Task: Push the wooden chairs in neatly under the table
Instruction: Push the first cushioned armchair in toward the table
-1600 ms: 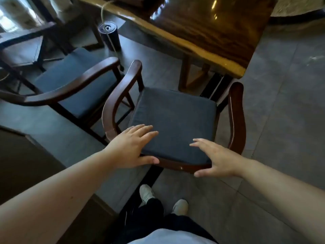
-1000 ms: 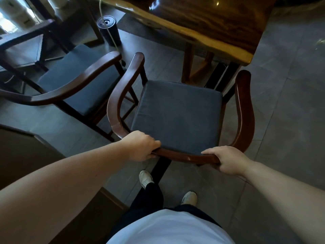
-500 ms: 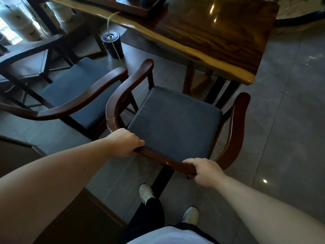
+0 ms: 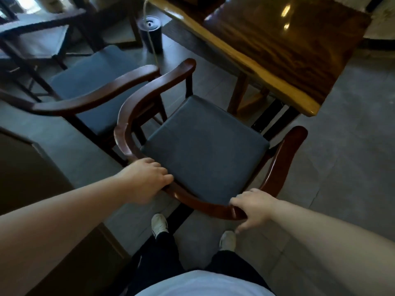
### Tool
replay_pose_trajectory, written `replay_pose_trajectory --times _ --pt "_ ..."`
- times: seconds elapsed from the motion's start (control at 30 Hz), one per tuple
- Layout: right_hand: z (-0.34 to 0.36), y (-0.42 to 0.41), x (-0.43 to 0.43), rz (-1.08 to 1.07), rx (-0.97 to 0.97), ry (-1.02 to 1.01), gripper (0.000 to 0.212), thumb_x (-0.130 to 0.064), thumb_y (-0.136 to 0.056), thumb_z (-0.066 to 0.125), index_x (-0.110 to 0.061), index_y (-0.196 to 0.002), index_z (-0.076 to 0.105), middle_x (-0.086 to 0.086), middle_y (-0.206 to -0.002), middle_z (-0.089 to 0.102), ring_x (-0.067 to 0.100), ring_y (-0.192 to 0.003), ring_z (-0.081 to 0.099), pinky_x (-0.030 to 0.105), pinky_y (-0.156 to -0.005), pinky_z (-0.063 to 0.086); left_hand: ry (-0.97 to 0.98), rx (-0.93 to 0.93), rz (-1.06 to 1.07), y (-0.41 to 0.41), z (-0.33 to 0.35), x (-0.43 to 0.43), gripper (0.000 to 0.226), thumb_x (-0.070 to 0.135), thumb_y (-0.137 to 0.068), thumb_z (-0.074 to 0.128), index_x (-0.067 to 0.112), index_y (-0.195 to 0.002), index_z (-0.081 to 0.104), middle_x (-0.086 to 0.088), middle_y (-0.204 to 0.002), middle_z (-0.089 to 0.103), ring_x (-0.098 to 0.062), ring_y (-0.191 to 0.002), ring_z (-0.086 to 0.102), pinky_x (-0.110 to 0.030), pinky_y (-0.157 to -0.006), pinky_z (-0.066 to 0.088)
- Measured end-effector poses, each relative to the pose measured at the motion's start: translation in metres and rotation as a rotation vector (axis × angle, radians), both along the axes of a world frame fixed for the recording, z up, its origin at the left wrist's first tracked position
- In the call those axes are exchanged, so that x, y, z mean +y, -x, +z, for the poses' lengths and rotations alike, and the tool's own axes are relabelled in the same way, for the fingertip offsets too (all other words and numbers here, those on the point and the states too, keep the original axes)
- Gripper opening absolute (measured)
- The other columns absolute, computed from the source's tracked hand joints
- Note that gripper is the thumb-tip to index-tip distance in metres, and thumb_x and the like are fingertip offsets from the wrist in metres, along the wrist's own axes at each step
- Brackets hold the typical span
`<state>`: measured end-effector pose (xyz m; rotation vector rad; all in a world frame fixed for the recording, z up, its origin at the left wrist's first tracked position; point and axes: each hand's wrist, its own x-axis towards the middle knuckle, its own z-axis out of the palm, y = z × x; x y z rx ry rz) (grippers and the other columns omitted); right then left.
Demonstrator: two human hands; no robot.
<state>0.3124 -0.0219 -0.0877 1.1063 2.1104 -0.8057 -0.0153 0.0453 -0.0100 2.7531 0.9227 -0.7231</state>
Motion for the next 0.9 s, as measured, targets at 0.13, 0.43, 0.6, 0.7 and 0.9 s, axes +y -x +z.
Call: replay_pose_trajectory --times 0.13,0.43,0.6,0.7,0.9 --pt "-0.009 -0.034 0.025 0.097 -0.049 -0.029 0.106 -0.104 -0.052 0.029 -0.022 -0.113 0.058 0.0 -0.107 0.065 0.026 -0.1 0.062 0.043 -0.087 0.044 -0.023 0.021 0.14 -0.04 -0.004 -0.028 0.032 0.043 -0.083 0.052 0.033 -0.112 0.054 0.009 -0.108 0.065 -0.019 -0.101 0.06 -0.039 -0.088 0.046" --pt "-0.006 -0.061 0.064 0.114 -0.177 0.137 0.106 -0.102 -0.049 0.042 -0.02 -0.113 0.064 0.006 -0.111 0.067 0.033 -0.103 0.061 0.04 -0.078 0.045 0.021 0.016 0.224 -0.06 -0.01 -0.034 0.032 0.045 -0.082 0.044 0.035 -0.108 0.059 0.014 -0.108 0.067 -0.011 -0.107 0.059 -0.036 -0.091 0.043" --pt "0.002 -0.098 0.074 -0.013 -0.228 0.163 0.107 -0.095 -0.071 0.013 -0.018 -0.125 0.064 0.007 -0.13 0.064 0.029 -0.121 0.054 0.039 -0.101 0.039 -0.02 -0.073 0.224 -0.105 -0.013 -0.036 0.032 0.054 -0.081 0.041 0.031 -0.096 0.058 0.011 -0.095 0.068 -0.016 -0.093 0.064 -0.034 -0.077 0.047" --pt "-0.004 -0.106 0.075 0.006 -0.224 0.131 0.098 -0.088 -0.08 0.011 -0.018 -0.122 0.066 0.008 -0.126 0.065 0.03 -0.118 0.056 0.039 -0.099 0.039 -0.012 -0.08 0.221 -0.111 -0.012 -0.037 0.027 0.052 -0.082 0.045 0.033 -0.097 0.057 0.01 -0.094 0.067 -0.017 -0.092 0.063 -0.034 -0.073 0.046" --pt "0.006 -0.102 0.072 -0.129 -0.068 0.083 0.073 -0.074 -0.091 0.029 -0.015 -0.113 0.066 0.008 -0.117 0.068 0.029 -0.106 0.061 0.033 -0.083 0.044 0.051 -0.09 0.157 -0.102 -0.001 -0.027 0.035 0.051 -0.08 0.048 0.032 -0.109 0.054 0.009 -0.103 0.063 -0.017 -0.099 0.059 -0.037 -0.077 0.05"
